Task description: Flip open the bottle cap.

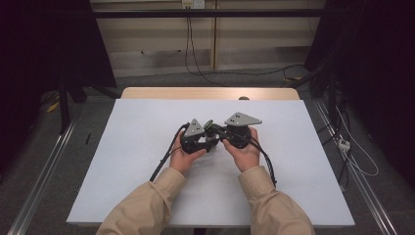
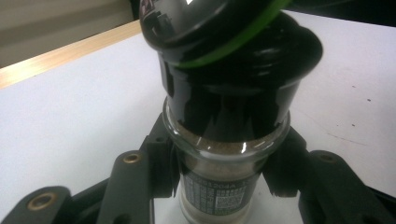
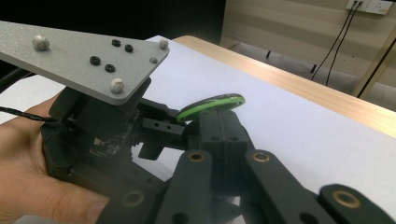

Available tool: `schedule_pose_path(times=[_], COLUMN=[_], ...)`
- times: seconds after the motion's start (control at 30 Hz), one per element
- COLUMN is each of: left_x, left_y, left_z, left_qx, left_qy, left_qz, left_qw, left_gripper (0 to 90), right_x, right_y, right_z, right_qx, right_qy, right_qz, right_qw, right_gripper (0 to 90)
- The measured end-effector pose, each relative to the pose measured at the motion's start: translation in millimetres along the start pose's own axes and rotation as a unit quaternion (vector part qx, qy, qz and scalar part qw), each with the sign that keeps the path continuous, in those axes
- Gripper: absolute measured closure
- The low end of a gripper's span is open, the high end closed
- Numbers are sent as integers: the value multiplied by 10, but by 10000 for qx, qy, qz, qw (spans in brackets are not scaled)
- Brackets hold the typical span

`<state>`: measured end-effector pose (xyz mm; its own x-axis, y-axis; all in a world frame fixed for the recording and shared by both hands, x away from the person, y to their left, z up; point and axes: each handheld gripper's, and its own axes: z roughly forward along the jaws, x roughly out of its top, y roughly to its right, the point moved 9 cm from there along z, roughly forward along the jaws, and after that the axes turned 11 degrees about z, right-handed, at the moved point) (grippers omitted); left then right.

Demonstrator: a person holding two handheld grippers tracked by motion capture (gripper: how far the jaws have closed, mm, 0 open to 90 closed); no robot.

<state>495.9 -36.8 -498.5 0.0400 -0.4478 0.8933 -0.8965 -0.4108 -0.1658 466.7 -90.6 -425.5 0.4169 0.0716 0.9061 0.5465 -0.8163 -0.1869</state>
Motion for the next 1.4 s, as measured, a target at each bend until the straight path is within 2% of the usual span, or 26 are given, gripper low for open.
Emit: schedule_pose_path(times=[0.47, 1.4], left_x=[0, -2], left_y=[-2, -5], left_z=[-2, -3], left_qx=[11, 6], left_qy=[5, 12], left_qz=[3, -8], left_qw=[10000, 10000], left_gripper=[535, 535], right_x=[47, 61], right_y=[-46, -48], right_z=[29, 51], right_qx=[34, 13], right_qy=[12, 19], right_qz=[-54, -75], right_qw=[10000, 10000], right_gripper=[900, 900])
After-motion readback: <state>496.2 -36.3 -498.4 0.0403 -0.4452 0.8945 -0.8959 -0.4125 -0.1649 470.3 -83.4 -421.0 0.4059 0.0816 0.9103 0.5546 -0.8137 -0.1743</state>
